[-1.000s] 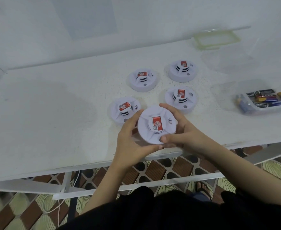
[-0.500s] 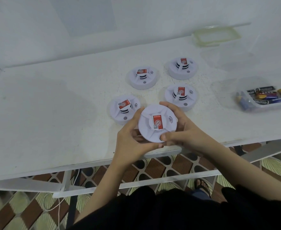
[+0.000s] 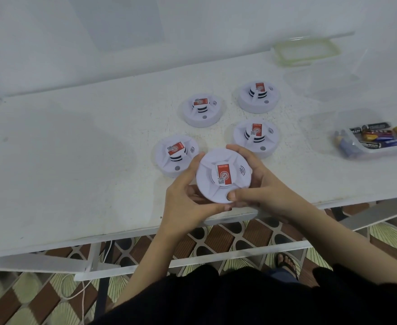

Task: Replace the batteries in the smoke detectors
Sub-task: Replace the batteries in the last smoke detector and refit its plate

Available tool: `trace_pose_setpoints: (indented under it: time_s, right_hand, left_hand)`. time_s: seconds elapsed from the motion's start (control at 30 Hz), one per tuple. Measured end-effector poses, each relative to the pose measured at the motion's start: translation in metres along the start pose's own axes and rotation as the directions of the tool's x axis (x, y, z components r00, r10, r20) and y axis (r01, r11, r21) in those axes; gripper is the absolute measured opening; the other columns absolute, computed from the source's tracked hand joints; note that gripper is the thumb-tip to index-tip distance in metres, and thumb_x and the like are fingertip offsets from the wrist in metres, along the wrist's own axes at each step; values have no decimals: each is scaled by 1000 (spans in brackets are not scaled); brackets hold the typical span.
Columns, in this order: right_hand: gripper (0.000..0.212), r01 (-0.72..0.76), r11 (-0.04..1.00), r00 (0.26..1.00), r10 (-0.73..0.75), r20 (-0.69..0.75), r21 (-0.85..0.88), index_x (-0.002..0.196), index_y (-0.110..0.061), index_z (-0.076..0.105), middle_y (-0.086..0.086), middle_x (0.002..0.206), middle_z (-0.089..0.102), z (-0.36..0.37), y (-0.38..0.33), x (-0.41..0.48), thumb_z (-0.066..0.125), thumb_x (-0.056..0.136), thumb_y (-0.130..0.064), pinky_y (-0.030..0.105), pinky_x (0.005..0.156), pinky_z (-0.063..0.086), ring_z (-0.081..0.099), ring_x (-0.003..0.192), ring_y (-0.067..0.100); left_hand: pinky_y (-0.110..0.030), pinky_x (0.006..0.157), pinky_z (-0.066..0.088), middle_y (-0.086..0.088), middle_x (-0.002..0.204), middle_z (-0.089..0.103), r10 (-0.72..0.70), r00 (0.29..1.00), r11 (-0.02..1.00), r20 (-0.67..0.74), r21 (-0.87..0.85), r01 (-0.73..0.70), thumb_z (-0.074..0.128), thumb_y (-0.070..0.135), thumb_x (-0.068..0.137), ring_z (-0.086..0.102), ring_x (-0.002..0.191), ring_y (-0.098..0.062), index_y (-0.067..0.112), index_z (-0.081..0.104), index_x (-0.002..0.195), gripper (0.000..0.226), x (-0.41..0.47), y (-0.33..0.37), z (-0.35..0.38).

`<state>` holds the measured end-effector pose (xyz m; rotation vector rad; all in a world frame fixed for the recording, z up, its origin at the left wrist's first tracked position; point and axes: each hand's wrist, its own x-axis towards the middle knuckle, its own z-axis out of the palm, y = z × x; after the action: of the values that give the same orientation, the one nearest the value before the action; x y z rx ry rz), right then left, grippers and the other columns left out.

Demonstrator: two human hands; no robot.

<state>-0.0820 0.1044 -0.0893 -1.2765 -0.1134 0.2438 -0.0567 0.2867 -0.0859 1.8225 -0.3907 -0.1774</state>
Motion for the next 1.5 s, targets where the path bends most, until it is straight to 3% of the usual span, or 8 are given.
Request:
trace_pose_setpoints:
  time_s: [0.33,0.7,1.0,1.5]
  right_hand:
    - [83,4,1000,1000,-5,-5,-31,133,-35,38,0,129,56,0,-1,0,66,68,9,47,84,55,58,116,22]
    - [85,8,1000,1000,-8,8,-15,135,-32,37,4,131,54,-1,0,1,66,68,11,40,83,56,58,116,20]
    - [75,-94,978,993,77,91,188,138,-37,38,5,137,53,-9,-1,0,55,77,3,46,84,56,59,112,33]
    - [77,-86,974,995,74,66,211,135,-37,41,4,137,53,-7,-1,-1,45,74,8,42,81,57,59,113,32]
  left_hand:
    - [-27,78,59,9,125,65,-6,1000,1000,1,4,6,93,17,56,67,104,-7,34,45,140,99,0,-3,-1]
    - [-27,78,59,9,126,64,10,1000,1000,-6,14,-10,93,16,56,66,107,-8,37,45,139,98,0,-4,-1]
    - [-21,74,57,9,122,66,-4,1000,1000,6,0,4,92,9,55,68,101,-6,38,44,137,99,1,-4,-3]
    - [-21,76,57,11,125,64,-13,1000,1000,12,-1,13,92,6,55,66,106,-4,33,42,140,102,0,-7,-3]
